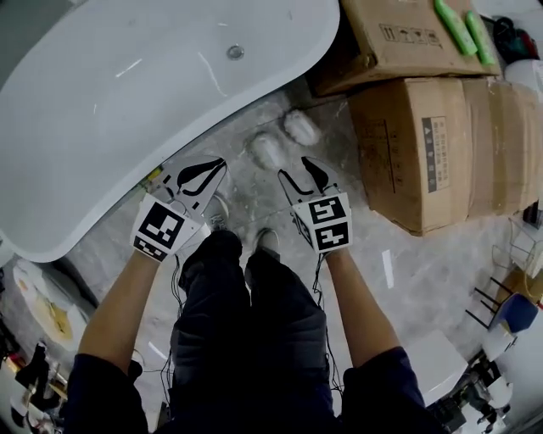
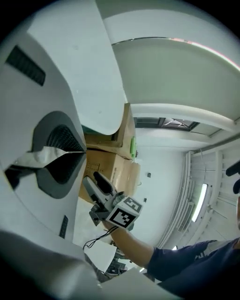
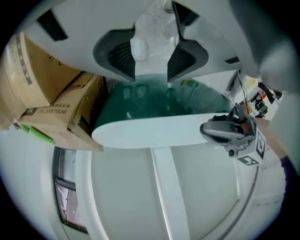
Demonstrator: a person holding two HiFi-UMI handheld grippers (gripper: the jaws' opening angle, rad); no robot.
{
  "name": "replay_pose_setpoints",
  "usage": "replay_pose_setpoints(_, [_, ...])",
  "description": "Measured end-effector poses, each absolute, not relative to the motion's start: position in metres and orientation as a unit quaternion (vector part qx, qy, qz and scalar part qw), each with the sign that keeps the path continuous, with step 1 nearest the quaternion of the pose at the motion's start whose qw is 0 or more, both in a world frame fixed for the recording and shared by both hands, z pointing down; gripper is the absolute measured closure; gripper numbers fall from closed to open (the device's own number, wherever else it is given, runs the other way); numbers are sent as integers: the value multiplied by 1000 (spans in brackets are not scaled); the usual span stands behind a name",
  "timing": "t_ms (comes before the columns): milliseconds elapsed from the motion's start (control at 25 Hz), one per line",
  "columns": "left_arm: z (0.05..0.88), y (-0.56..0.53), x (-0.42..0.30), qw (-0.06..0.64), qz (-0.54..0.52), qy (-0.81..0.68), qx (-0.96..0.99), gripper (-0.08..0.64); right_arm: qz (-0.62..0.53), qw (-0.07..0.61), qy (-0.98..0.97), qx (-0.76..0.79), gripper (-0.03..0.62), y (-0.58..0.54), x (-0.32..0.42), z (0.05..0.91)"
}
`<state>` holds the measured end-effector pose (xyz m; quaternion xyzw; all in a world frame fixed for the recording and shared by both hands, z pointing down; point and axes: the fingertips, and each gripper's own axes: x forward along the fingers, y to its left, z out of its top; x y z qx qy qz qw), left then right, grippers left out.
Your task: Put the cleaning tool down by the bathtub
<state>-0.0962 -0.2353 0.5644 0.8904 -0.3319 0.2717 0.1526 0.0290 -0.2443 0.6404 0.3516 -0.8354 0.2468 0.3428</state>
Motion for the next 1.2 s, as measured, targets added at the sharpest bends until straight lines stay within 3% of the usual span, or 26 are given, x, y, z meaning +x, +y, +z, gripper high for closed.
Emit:
replay_pose_setpoints(640, [316,-223,-65,117,181,-393,894,525,164,277,-872,368,373,-219,50,394])
replay_pose_setpoints(1200, [184,-185,-58,84,136,-415,895,525,114,135,-902,394,368,-228,54,185])
